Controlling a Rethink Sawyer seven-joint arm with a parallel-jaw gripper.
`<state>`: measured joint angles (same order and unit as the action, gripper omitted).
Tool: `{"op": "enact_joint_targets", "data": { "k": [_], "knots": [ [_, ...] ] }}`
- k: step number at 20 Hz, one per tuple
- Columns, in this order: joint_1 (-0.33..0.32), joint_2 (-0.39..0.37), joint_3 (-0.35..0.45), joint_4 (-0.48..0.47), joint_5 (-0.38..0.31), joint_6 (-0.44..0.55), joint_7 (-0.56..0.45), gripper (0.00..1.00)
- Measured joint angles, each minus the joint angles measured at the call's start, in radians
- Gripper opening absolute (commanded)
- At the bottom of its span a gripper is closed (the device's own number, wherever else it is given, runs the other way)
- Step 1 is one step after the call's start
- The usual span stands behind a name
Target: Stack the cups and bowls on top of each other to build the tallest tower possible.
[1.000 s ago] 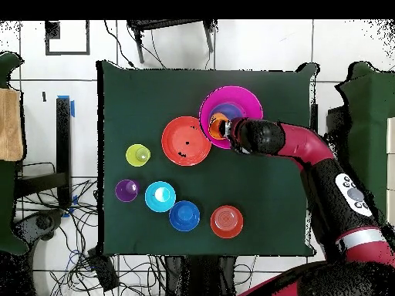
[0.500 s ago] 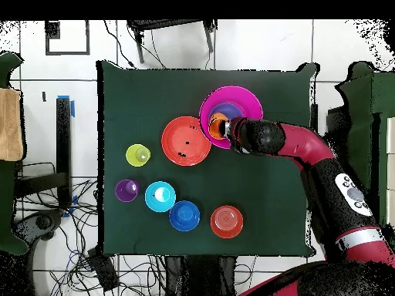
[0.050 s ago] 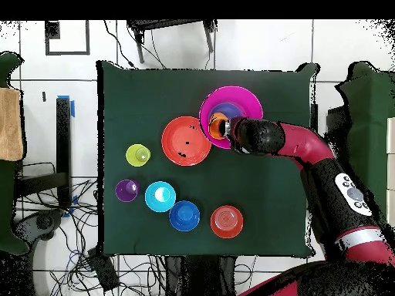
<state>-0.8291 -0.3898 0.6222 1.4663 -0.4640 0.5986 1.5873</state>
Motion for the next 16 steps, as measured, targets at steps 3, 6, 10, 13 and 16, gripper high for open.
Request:
{"op": "enact_joint_targets", "data": {
  "k": [3,6,10,13,16],
  "knots": [
    [0.001,0.0,0.0,-0.001,0.0,0.0,0.0,0.0],
    [0.01,-0.001,-0.005,-0.008,-0.001,0.0,0.0,0.0],
    [0.023,-0.001,-0.012,-0.02,0.004,0.003,0.0,0.0],
    [0.028,0.0,-0.012,-0.027,0.006,0.012,0.0,0.0],
    [0.028,0.002,-0.012,-0.03,0.008,0.017,0.0,0.0]
  ]
}}
